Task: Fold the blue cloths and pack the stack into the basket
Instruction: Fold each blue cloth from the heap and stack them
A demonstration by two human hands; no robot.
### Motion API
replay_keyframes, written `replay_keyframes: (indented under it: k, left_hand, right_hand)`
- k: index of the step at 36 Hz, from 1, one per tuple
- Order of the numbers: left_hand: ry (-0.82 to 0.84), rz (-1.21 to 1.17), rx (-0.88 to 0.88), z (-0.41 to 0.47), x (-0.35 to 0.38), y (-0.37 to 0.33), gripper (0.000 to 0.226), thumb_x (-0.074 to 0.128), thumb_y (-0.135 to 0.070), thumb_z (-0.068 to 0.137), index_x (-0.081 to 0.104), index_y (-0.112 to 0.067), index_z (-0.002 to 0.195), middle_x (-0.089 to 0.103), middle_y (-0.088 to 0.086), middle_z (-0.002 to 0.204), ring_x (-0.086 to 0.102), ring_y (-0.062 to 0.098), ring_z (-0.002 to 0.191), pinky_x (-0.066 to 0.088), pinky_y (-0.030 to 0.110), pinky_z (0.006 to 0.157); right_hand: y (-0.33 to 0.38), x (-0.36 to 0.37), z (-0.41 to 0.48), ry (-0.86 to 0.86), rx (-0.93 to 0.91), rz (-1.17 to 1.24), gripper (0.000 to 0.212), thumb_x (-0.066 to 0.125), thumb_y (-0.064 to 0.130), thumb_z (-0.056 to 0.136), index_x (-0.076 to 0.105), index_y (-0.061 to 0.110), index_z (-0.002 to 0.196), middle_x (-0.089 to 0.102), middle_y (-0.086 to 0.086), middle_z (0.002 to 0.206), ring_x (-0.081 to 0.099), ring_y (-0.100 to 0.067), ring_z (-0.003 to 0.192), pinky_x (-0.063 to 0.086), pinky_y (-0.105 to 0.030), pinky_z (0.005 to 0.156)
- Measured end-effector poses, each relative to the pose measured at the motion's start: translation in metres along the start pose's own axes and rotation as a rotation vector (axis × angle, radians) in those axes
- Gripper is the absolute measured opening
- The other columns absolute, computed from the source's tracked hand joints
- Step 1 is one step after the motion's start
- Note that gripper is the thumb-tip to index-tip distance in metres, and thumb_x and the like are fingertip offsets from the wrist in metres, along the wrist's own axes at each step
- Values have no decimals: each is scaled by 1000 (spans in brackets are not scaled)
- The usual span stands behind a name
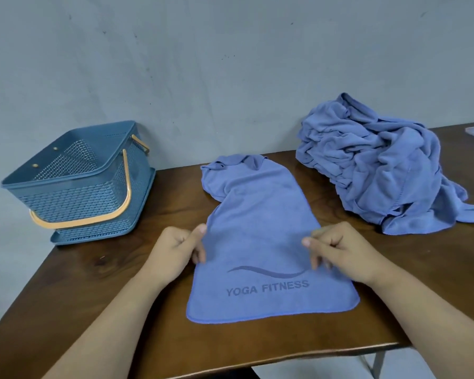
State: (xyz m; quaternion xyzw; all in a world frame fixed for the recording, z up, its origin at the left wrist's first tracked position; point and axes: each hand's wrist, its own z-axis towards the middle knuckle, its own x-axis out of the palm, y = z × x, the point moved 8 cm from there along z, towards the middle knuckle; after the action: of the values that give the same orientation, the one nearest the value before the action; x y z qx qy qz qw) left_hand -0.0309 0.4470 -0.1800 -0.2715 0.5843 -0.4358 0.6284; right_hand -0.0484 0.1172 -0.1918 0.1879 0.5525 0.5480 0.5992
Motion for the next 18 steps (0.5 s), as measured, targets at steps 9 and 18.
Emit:
replay_keyframes:
  k: [9, 18]
  left_hand:
    - [-102, 343, 169, 103, 12, 22, 18, 57, -45, 104, 67, -41, 118, 60, -23, 111, 60, 3, 101, 56, 41, 93]
    - [193, 614, 87, 111, 38, 48, 51, 41, -62, 107, 40, -50, 156, 39, -18, 165, 34, 16, 153, 21, 53, 126]
  right_hand:
    - [-32, 12, 56, 99, 101, -624, 48, 55, 59, 103, 54, 42, 149, 40, 14, 162, 34, -11, 151, 31, -40, 123]
    - [-46, 29, 54, 340, 294, -836, 63, 22, 76, 104, 2, 60, 161, -13, 26, 172, -15, 0, 158, -6, -41, 130]
